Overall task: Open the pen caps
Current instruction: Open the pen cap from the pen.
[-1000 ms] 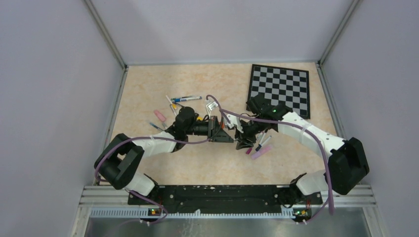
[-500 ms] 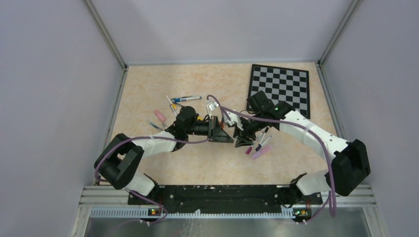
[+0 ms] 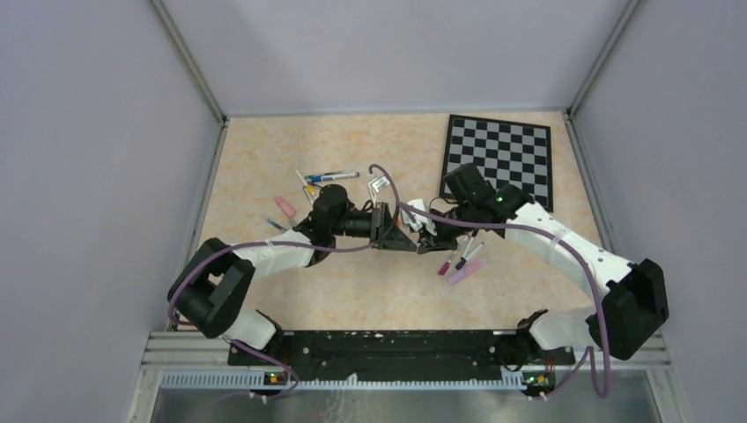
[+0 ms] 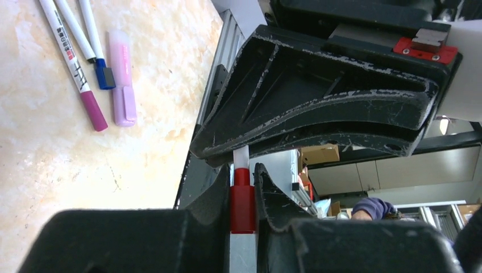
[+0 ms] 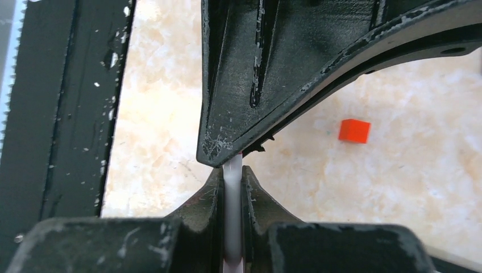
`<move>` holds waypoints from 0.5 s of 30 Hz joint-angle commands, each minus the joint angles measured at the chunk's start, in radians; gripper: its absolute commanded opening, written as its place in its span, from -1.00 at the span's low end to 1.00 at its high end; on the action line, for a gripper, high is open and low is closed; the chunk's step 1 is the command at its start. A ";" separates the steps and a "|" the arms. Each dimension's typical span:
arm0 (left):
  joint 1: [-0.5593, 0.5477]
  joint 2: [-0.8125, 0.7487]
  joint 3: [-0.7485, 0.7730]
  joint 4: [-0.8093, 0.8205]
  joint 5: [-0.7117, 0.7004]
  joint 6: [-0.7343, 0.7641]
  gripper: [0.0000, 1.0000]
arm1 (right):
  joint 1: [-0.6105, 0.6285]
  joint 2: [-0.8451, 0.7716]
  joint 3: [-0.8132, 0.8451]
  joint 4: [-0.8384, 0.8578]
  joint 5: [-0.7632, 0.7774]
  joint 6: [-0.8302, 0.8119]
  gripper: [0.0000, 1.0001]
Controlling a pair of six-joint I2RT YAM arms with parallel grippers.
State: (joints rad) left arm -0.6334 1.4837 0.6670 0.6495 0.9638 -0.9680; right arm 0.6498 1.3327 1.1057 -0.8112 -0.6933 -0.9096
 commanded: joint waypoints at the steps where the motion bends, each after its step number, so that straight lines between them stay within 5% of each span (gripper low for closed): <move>1: 0.052 -0.049 0.025 -0.107 0.099 0.053 -1.00 | -0.085 -0.108 -0.059 -0.014 0.045 -0.076 -1.00; 10: 0.171 -0.171 0.055 -0.444 0.153 0.227 -1.00 | -0.206 -0.168 -0.119 -0.123 0.074 -0.225 -1.00; 15: 0.186 -0.200 0.059 -0.539 0.108 0.273 -1.00 | -0.221 -0.151 -0.158 0.009 0.079 -0.100 -1.00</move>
State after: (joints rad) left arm -0.4503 1.3224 0.7040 0.2321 1.0653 -0.7788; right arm 0.4389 1.1828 0.9684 -0.8810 -0.6228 -1.0760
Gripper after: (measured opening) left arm 0.168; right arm 0.065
